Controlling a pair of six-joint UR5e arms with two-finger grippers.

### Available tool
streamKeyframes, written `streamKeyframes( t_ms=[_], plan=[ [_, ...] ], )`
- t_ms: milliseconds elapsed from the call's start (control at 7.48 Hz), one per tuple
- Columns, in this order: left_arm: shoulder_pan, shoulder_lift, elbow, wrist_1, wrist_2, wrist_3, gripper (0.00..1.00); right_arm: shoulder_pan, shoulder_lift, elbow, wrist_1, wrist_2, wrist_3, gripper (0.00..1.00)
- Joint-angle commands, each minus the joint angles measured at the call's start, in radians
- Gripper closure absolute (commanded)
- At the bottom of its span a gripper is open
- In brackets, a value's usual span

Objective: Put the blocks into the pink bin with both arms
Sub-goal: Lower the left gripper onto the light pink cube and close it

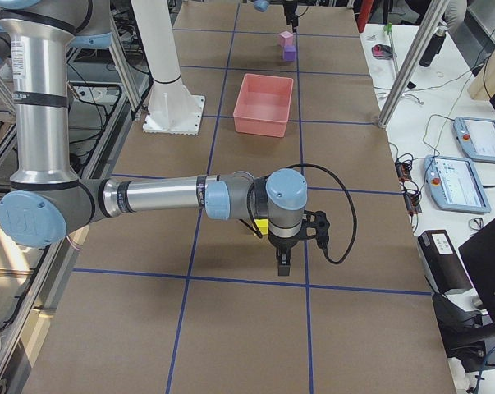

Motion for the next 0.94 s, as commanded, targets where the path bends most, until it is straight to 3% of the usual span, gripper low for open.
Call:
streamKeyframes(
  t_ms=[0, 802],
  plan=[
    [0.035, 0.013, -0.006, -0.008, 0.052, -0.085, 0.00, 0.000, 0.000, 0.002, 0.000, 0.000, 0.000, 0.00],
    [0.102, 0.016, 0.003, -0.019, 0.056, -0.108, 0.00, 0.000, -0.002, -0.001, 0.000, 0.014, 0.000, 0.00]
  ],
)
